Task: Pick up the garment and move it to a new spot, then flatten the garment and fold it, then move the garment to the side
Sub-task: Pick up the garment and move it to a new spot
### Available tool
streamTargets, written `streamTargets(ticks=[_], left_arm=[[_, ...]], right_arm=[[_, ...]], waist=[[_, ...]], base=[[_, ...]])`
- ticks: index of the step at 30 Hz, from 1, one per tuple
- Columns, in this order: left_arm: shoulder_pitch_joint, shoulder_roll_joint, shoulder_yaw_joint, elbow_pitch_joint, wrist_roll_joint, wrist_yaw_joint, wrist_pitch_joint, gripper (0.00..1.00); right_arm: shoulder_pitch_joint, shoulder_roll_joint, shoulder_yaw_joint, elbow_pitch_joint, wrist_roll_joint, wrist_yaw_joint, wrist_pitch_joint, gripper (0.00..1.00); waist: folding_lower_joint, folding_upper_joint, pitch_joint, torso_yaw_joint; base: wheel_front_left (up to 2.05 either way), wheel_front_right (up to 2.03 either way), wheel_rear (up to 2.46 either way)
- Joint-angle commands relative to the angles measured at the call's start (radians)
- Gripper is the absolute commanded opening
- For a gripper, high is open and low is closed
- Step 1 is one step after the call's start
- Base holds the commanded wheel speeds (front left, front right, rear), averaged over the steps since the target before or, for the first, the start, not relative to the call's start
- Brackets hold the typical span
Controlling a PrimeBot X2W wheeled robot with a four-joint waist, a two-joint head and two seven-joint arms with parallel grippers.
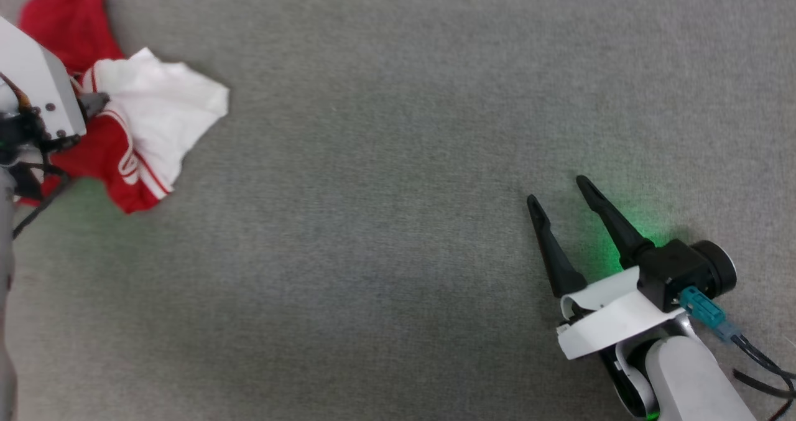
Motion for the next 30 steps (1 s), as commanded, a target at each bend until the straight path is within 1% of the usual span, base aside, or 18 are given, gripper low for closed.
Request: streamTargets(ticks=[1, 5, 11, 12, 13, 14, 16, 18, 22, 23, 28, 30], left_arm=[[-0.011, 0.002, -0.006, 0.02, -0.016, 0.001, 0.033, 1.0], [-0.013, 0.002, -0.008, 0.075, -0.038, 0.001, 0.093, 1.0], [0.002, -0.01, -0.003, 0.142, -0.057, 0.003, 0.087, 1.0], [0.005, -0.012, -0.008, 0.147, -0.055, 0.003, 0.087, 0.96], [0.006, -0.012, -0.007, 0.149, -0.058, 0.003, 0.075, 0.41], [0.005, -0.012, -0.002, 0.153, -0.066, 0.003, 0.071, 0.0], [0.009, -0.015, -0.006, 0.161, -0.067, 0.001, 0.071, 0.0], [0.005, -0.01, -0.004, 0.158, -0.07, 0.0, 0.043, 0.0], [-0.001, -0.022, -0.008, 0.135, -0.08, -0.002, -0.015, 0.0], [0.002, -0.031, -0.016, 0.122, -0.083, -0.002, -0.024, 0.0], [0.0, -0.025, -0.056, 0.038, -0.102, -0.001, -0.073, 0.0], [-0.003, -0.037, -0.075, 0.002, -0.118, -0.001, -0.083, 0.0]], right_arm=[[-0.019, 0.001, 0.01, -0.006, -0.009, 0.0, 0.0, 1.0], [-0.033, 0.006, 0.03, -0.018, -0.017, 0.0, 0.005, 1.0], [-0.037, 0.013, 0.043, -0.076, -0.029, 0.0, 0.003, 1.0], [-0.034, 0.014, 0.043, -0.085, -0.031, 0.0, 0.005, 1.0], [-0.03, 0.014, 0.042, -0.094, -0.032, 0.0, 0.008, 1.0], [-0.027, 0.015, 0.042, -0.101, -0.032, 0.0, 0.011, 1.0], [-0.021, 0.017, 0.044, -0.113, -0.033, 0.0, 0.014, 1.0], [-0.012, 0.017, 0.044, -0.117, -0.034, 0.0, 0.018, 1.0], [0.0, 0.02, 0.039, -0.102, -0.024, 0.0, 0.017, 1.0], [0.008, 0.021, 0.039, -0.093, -0.02, 0.0, 0.012, 1.0], [0.033, 0.029, 0.04, -0.056, -0.005, 0.0, 0.0, 1.0], [0.043, 0.033, 0.037, -0.044, 0.003, 0.0, -0.003, 1.0]], waist=[[0.0, -0.0001, 0.045, -0.033], [0.0, -0.0001, 0.066, -0.047], [0.0, -0.0001, 0.077, -0.068], [0.0, -0.0001, 0.076, -0.069], [0.0, -0.0001, 0.075, -0.07], [0.0, -0.0001, 0.073, -0.07], [0.0, -0.0001, 0.066, -0.07], [0.0, -0.0001, 0.056, -0.067], [0.0, -0.0001, 0.011, -0.059], [0.0, -0.0001, -0.008, -0.056], [0.0, -0.0001, -0.087, -0.049], [0.0, -0.0001, -0.115, -0.05]], base=[[0.0, 0.0, 0.0], [0.0, 0.0, 0.0], [0.0, 0.0, 0.0], [0.0, 0.0, 0.0], [0.0, 0.0, 0.0], [0.0, 0.0, 0.0], [0.0, 0.0, 0.0], [0.0, 0.0, 0.0], [0.0, 0.0, 0.0], [0.0, 0.0, 0.0], [0.0, 0.0, 0.0], [0.0, 0.0, 0.0]])
